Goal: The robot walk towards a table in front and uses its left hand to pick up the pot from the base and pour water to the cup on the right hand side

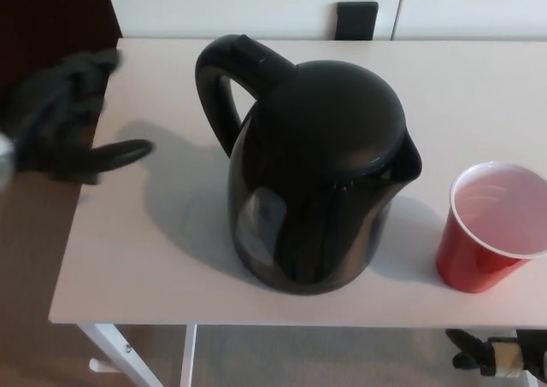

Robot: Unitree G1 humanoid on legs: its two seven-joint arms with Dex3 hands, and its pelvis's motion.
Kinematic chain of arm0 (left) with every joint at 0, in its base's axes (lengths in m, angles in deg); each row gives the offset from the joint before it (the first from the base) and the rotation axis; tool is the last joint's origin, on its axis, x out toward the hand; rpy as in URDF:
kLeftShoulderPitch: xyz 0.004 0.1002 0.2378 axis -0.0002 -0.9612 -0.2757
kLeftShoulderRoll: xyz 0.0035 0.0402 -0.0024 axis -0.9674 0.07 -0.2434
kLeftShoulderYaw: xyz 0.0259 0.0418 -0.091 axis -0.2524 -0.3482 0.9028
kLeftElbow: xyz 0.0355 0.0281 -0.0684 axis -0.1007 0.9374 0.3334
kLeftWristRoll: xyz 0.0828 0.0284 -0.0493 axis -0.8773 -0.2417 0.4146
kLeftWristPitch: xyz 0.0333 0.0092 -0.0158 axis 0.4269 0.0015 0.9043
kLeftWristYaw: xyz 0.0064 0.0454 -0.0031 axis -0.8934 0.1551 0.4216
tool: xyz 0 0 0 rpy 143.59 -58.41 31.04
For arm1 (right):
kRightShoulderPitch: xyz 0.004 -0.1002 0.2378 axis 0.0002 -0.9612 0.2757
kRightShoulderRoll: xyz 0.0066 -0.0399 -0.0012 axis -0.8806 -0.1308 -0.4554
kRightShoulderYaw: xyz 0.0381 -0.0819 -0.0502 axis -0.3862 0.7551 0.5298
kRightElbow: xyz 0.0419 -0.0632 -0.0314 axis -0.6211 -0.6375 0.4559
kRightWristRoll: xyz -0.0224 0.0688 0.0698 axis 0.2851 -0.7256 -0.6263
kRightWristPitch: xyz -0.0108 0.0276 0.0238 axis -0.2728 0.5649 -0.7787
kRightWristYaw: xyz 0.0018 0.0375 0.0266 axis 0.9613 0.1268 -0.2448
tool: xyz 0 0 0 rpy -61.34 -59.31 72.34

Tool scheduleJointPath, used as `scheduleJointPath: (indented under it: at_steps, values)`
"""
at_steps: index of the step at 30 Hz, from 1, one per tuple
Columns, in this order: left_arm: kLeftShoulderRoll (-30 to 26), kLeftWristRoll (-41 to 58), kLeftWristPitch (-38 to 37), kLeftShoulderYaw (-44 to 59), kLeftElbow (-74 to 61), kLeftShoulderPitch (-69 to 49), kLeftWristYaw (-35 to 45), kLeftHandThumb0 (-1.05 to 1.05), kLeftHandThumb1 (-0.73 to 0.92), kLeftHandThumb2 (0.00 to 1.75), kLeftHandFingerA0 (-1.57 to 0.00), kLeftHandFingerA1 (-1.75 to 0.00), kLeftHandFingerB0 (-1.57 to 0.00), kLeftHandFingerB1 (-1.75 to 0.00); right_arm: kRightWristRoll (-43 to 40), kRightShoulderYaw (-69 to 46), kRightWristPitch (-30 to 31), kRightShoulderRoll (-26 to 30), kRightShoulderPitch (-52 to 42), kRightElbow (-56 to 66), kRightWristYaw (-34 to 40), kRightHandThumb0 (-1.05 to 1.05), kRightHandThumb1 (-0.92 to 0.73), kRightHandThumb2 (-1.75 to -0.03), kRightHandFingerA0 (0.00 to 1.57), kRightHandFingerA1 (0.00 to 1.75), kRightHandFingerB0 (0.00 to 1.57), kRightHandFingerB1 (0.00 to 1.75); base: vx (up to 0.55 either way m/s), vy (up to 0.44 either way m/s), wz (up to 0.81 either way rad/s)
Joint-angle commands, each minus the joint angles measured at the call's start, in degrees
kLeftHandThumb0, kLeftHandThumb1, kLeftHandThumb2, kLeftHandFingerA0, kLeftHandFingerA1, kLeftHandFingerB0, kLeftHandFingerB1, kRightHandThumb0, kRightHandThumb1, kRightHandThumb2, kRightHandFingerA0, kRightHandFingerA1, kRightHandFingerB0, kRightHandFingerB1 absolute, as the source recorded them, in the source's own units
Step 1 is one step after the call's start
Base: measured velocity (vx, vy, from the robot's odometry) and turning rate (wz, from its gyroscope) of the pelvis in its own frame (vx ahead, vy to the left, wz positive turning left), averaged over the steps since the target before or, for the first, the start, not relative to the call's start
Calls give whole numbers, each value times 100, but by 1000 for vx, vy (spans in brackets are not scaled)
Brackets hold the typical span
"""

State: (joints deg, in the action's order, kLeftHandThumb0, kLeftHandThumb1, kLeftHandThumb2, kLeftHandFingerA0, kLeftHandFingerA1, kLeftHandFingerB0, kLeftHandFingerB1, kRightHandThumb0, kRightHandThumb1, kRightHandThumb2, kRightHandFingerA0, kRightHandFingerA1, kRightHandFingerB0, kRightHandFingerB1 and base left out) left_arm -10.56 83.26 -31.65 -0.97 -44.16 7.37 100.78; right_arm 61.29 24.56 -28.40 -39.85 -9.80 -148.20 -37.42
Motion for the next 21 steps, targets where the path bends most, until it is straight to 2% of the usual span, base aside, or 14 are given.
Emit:
scheduleJointPath:
  at_steps: [1,2,5,6,9,10,11,12,15,16,18,19,20,21]
  values:
    - [-666,1119,423,1605,187,-775,983,-58,36,68,0,-9,0,0,-146,-209,-111,220,-314,-70,-38,-73,-32,-70,96,74,60,76,0,0,0]
    - [-679,1073,3,1961,616,-1099,976,-59,36,68,0,-7,0,0,-170,-256,-96,244,-369,-104,-21,-72,-23,-86,93,78,61,76,0,0,0]
    - [-389,897,-516,2301,1061,-1597,633,-53,33,64,0,-5,0,0,-228,-365,-111,263,-505,-174,-52,-71,-24,-86,94,78,61,76,0,0,0]
    - [-198,815,-753,2419,1213,-1906,454,-52,33,64,0,-7,0,-2,-234,-391,-125,249,-565,-215,-67,-69,-35,-69,95,69,62,74,0,0,0]
    - [227,641,-1286,2635,1583,-2523,105,-51,33,66,0,-10,0,-5,-255,-483,-164,198,-699,-296,-90,-69,-35,-70,95,69,63,75,0,0,0]
    - [500,646,-1566,2755,1882,-2819,-15,-54,40,71,0,-11,0,-6,-300,-547,-162,175,-789,-321,-87,-72,-23,-86,93,76,62,76,0,0,0]
    - [574,648,-1652,2789,1968,-2895,-41,-54,40,71,0,-11,0,-6,-310,-568,-162,169,-813,-328,-87,-72,-23,-86,93,76,62,76,0,0,0]
    - [888,643,-1844,2926,2388,-3079,-346,-64,57,85,0,-13,0,-11,-345,-625,-154,157,-865,-344,-65,-70,-21,-85,93,77,62,77,0,0,0]
    - [1191,692,-1925,3109,2722,-3167,-623,-64,61,88,0,-16,0,-15,-357,-694,-151,140,-922,-367,-35,-68,-22,-86,93,78,61,77,0,0,0]
    - [1350,707,-2169,3168,3047,-3260,-651,-71,68,89,0,-5,0,-5,-373,-734,-148,139,-969,-394,-21,-63,-24,-90,90,79,59,76,0,0,0]
    - [1497,602,-2455,3183,3470,-3363,-836,-60,63,88,0,-15,0,-15,-401,-790,-128,126,-1032,-415,31,-60,-23,-91,91,81,60,77,0,0,0]
    - [1510,447,-2677,3115,3818,-3371,-996,-52,74,82,-1,-17,-1,-14,-410,-819,-122,119,-1074,-434,68,-59,-23,-91,91,82,60,77,0,0,0]
    - [1480,313,-2866,3030,4105,-3345,-1101,-52,74,82,-1,-17,-1,-14,-408,-836,-125,118,-1102,-451,89,-59,-23,-91,91,82,60,77,0,0,0]
    - [1453,179,-3028,2917,4365,-3307,-1215,-44,77,62,-11,-30,-4,-26,-426,-872,-139,114,-1114,-472,96,-60,-25,-77,94,76,61,78,0,0,0]
